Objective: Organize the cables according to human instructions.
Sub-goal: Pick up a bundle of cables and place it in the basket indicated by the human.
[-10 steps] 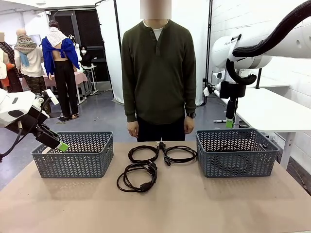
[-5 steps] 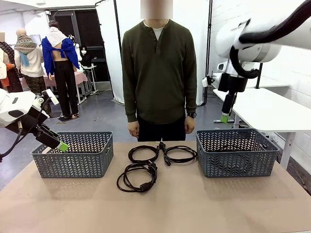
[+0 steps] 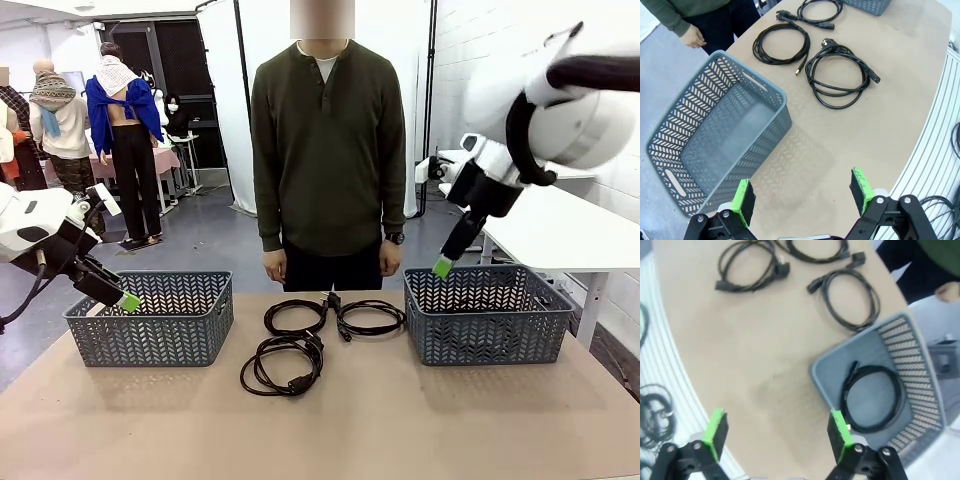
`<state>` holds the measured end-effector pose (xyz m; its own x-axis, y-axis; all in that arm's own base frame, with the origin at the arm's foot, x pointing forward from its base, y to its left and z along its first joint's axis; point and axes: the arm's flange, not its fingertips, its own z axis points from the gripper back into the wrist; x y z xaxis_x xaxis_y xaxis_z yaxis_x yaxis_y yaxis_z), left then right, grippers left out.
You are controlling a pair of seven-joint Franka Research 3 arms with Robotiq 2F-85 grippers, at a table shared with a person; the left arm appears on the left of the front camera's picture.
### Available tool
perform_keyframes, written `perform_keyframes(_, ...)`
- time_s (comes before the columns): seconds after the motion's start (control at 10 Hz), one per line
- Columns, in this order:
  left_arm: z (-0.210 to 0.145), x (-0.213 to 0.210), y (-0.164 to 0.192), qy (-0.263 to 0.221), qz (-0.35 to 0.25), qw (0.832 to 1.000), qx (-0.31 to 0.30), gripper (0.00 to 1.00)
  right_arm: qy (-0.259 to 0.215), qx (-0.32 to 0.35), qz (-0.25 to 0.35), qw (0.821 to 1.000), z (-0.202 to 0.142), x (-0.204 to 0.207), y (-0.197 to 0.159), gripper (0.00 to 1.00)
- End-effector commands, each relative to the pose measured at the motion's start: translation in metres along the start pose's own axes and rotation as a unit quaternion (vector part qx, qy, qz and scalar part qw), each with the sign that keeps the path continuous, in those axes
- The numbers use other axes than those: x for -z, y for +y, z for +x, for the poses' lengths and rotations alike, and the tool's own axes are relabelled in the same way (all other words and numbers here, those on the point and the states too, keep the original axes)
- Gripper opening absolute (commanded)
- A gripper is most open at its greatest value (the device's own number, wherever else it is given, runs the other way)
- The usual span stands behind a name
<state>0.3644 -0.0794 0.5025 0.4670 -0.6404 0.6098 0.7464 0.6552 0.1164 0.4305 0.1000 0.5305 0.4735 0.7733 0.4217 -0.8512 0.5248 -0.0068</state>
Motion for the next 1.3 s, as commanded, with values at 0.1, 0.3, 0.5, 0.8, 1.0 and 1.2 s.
perform_keyframes(0.1,-0.001,0.001,0.002,-0.005,-0.005,1.000,-0.002,1.00,-0.055,-0.034,-0.053,0.996,-0.007,0.034,0.031,1.00)
perform_keyframes(0.3,-0.001,0.001,0.002,-0.005,-0.005,1.000,-0.002,1.00,-0.062,-0.039,-0.070,0.995,-0.011,0.047,0.040,1.00)
perform_keyframes(0.5,-0.001,0.001,0.002,-0.005,-0.005,1.000,-0.002,1.00,-0.065,-0.034,-0.070,0.995,-0.009,0.052,0.041,1.00)
perform_keyframes(0.8,-0.001,0.001,0.002,-0.005,-0.005,1.000,-0.002,1.00,-0.053,-0.036,-0.063,0.996,-0.004,0.046,0.044,1.00)
perform_keyframes(1.0,-0.001,0.001,0.002,-0.005,-0.005,1.000,-0.002,1.00,-0.053,-0.036,-0.063,0.996,-0.004,0.046,0.044,1.00)
perform_keyframes(1.2,-0.001,0.001,0.002,-0.005,-0.005,1.000,-0.002,1.00,-0.053,-0.036,-0.063,0.996,-0.004,0.046,0.044,1.00)
